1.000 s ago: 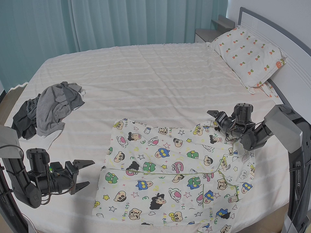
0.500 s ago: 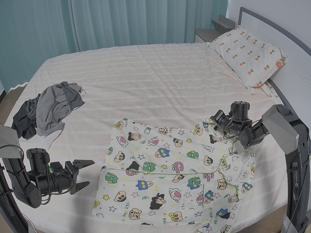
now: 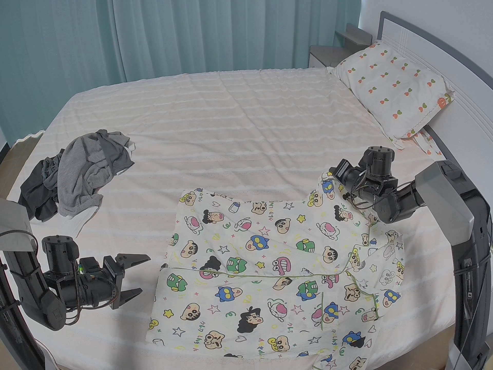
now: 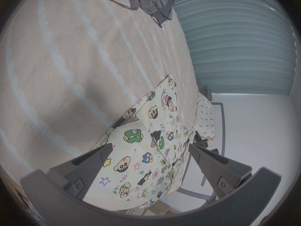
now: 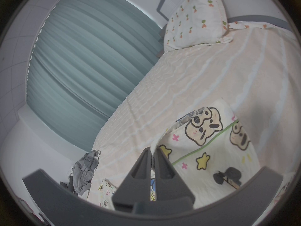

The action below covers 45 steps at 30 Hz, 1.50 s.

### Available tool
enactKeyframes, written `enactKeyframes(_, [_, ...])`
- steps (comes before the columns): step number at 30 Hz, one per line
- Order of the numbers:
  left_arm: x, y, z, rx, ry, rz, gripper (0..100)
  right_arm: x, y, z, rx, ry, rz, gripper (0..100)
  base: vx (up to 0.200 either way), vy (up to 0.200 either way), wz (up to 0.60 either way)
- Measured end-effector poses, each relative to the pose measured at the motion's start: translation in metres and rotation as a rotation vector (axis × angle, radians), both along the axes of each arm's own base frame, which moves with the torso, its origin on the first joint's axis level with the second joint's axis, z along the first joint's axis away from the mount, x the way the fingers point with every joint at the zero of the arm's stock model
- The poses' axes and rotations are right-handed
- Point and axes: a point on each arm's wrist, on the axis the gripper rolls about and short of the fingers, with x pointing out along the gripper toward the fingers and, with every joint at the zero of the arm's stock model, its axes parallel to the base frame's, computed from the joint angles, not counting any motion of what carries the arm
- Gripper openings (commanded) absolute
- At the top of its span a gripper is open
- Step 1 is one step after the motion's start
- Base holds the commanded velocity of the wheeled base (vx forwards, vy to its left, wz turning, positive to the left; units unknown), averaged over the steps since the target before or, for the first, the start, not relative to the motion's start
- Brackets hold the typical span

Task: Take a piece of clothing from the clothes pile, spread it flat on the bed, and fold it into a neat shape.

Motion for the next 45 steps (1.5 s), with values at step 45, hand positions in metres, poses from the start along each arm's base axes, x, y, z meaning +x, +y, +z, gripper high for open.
enactKeyframes(45, [0.000,-0.009,-0.006,0.061,0.012,0.000,100,0.000,-0.078,-0.012,-0.028,0.131,0.016,100,0.000,0.000,0.00])
